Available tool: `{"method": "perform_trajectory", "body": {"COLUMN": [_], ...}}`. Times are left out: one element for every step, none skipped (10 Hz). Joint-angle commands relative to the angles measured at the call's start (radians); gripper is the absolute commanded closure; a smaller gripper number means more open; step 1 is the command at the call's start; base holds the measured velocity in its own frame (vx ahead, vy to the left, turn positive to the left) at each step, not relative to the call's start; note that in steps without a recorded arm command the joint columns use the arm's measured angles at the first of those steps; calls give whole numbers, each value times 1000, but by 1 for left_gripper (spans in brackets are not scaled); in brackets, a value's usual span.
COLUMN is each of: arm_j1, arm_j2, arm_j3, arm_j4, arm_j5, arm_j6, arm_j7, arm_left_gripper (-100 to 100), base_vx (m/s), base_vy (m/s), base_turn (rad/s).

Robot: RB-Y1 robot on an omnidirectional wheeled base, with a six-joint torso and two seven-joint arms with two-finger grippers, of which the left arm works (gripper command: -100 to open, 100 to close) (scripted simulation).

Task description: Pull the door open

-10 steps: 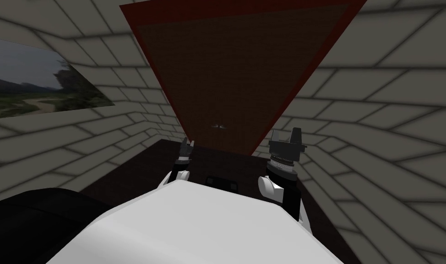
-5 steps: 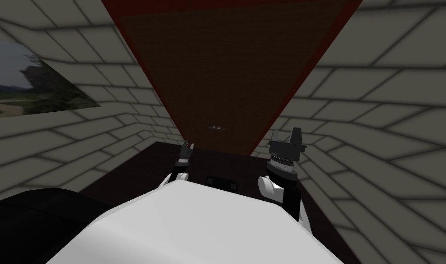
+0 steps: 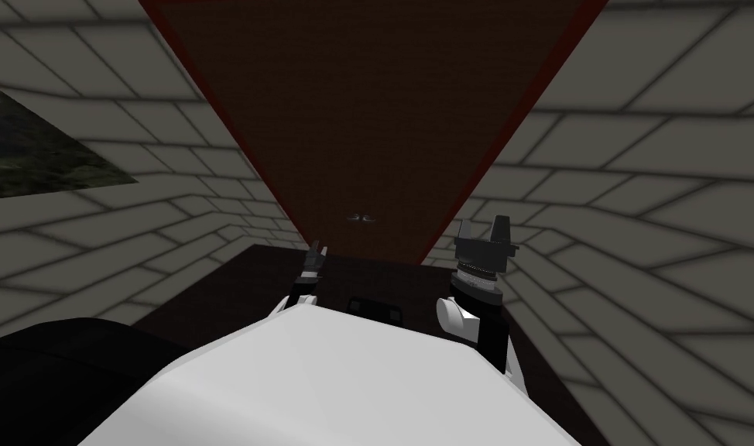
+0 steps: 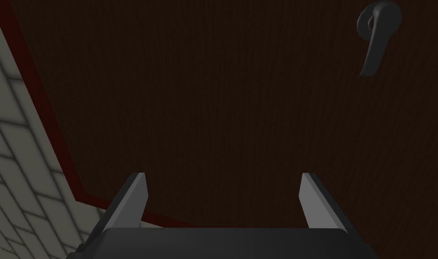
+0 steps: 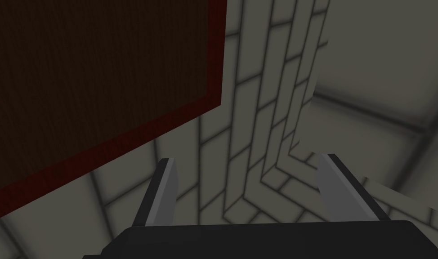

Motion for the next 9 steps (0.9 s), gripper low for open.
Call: {"method": "perform_trajectory", "body": {"arm_j1": [-3, -5, -7, -10, -12, -15, -17, -19, -22], "arm_j2": [4, 8, 12, 15, 19, 23, 26, 30, 33], "arm_j3": [1, 2, 3, 4, 5, 7, 8, 9, 10], "arm_j4": [36, 58, 80, 102, 124, 145, 165, 186, 207], "arm_j5": [1, 1, 2, 3, 4, 5, 5, 6, 7], "arm_j6": [-12, -17, -23, -29, -34, -40, -45, -50, -55], "arm_j7": [5, 8, 11, 14, 17, 20, 23, 26, 29], "arm_left_gripper": [-100, -100, -100, -100, -100, -100, -100, -100, -100], "base_vx": [90, 92, 96, 105, 103, 100, 105, 119, 102], "base_vy": [-10, -6, -9, 1, -6, -4, 2, 0, -14], "base_turn": [-71, -62, -75, -66, -63, -66, -68, -54, -69]}}
